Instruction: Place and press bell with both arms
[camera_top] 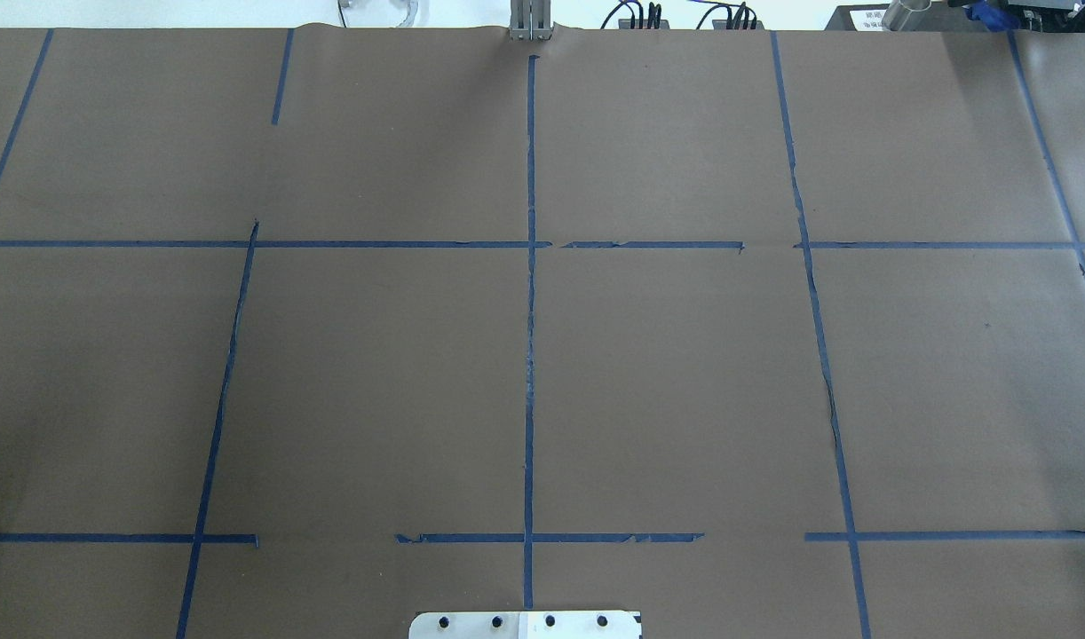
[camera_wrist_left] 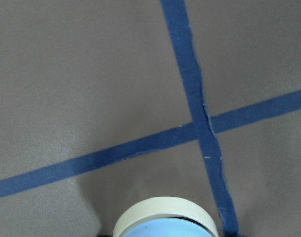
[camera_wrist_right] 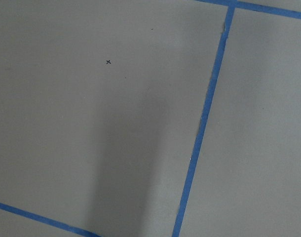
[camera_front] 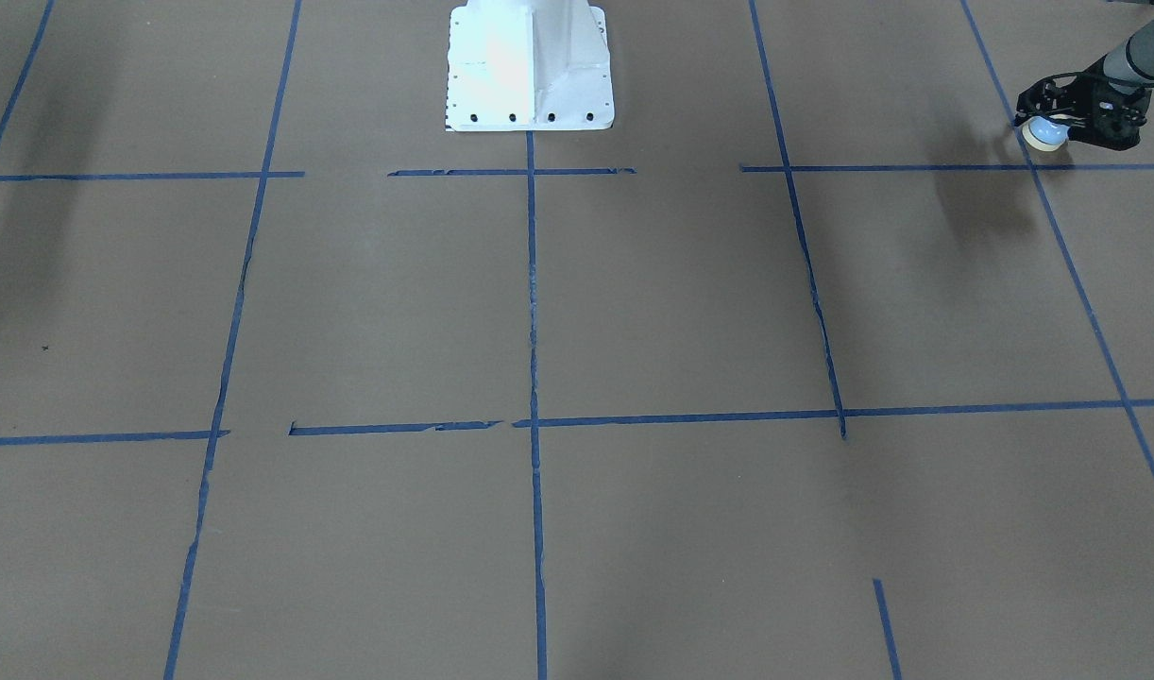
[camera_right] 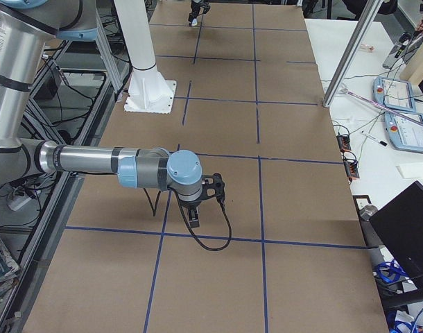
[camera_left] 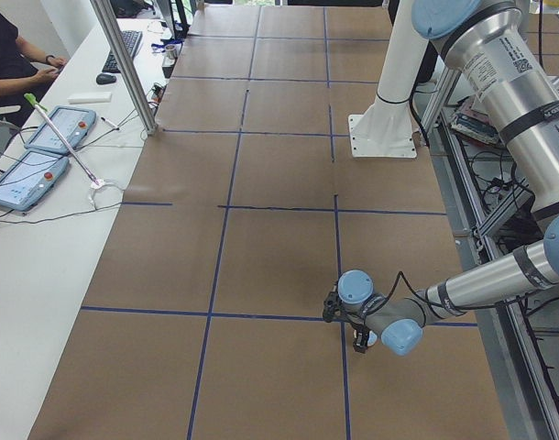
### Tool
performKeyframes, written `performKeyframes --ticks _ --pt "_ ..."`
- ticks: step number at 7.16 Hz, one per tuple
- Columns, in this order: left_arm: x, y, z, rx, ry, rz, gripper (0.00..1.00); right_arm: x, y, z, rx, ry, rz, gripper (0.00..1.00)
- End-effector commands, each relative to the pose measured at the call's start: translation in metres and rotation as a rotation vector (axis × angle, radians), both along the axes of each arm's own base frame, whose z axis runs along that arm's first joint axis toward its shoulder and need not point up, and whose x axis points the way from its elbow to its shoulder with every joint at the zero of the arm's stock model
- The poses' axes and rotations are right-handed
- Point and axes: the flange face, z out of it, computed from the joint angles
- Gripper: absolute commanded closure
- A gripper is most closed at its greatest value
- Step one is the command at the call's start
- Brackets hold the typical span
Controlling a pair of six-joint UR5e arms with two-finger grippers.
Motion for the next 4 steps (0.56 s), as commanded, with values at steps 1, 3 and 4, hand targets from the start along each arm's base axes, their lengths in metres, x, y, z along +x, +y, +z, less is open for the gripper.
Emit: performKeyframes --ticks 1,3,4 --pt "-0.003 -0.001 -0.012 0.061 0.062 -0.015 1.0 0.0 0.0 -0.001 0.012 0.0 0.0 0.0" --pt "0.0 -0.019 -0.05 0.134 0.14 -0.064 1.0 0.0 0.0 0.0 0.011 0.0 -0.001 0.0" --pt "0.013 -0.032 -0.092 0.137 0.2 -0.105 1.0 0.0 0.0 0.0 0.011 0.0 -0.001 0.0"
